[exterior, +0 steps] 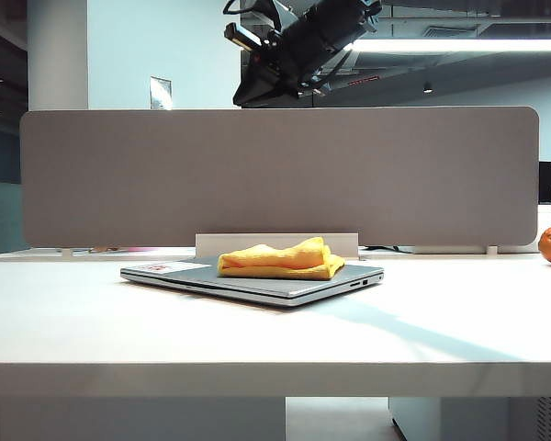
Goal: Pick up the yellow rag and put it over the laptop.
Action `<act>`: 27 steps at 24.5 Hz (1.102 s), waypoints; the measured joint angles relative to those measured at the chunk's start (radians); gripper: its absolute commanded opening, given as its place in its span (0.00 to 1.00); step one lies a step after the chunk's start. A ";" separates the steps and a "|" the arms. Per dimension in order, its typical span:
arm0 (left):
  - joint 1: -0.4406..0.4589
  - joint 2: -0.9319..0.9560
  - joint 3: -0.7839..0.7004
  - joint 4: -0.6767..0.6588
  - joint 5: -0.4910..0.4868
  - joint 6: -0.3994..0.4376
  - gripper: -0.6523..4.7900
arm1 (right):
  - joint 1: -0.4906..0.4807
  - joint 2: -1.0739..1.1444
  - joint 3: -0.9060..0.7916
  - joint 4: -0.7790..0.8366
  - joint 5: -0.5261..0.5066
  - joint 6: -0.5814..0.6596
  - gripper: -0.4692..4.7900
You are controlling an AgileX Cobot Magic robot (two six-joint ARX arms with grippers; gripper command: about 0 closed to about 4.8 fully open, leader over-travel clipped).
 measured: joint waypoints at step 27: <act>0.000 0.000 0.000 -0.002 -0.037 0.000 0.11 | -0.399 -0.411 -0.347 -0.248 0.079 -0.032 0.09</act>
